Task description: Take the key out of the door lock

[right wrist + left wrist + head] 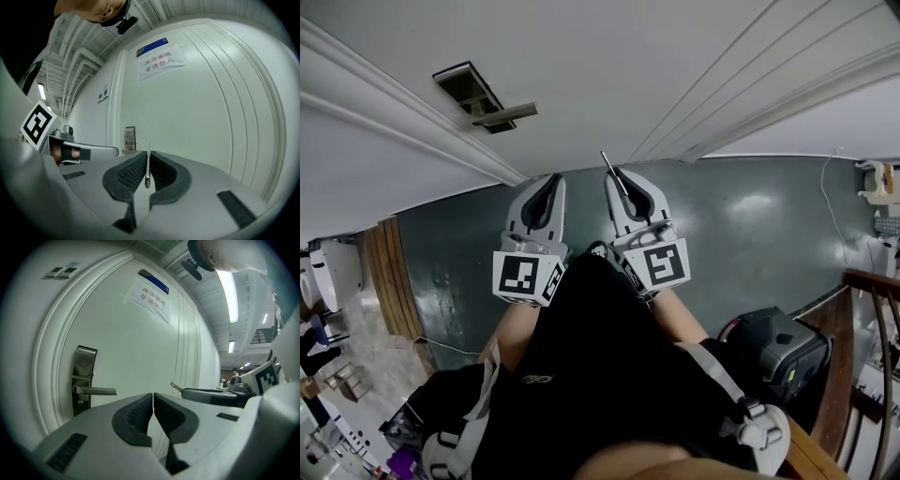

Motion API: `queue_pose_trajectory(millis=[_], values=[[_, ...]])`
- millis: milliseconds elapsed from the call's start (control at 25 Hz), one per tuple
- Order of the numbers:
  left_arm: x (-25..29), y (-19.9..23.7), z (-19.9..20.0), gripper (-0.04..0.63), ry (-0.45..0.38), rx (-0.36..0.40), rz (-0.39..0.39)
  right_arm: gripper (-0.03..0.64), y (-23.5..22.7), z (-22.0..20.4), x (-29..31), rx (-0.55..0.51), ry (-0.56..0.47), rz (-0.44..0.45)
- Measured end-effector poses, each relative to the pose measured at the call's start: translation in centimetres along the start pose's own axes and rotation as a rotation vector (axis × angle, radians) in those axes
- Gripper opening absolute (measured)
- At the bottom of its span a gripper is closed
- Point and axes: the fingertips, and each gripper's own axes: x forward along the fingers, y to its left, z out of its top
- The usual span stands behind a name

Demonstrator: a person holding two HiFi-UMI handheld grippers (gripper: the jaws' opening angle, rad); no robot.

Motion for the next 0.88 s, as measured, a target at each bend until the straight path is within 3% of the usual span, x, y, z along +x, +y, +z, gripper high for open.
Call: queue_pose_trajectory(millis=[880], values=[[-0.34, 0.41, -0.58, 0.028, 0.006, -0.007, 0.008, 0.031, 0.4, -0.52, -0.01, 0.006, 0.017, 0.011]])
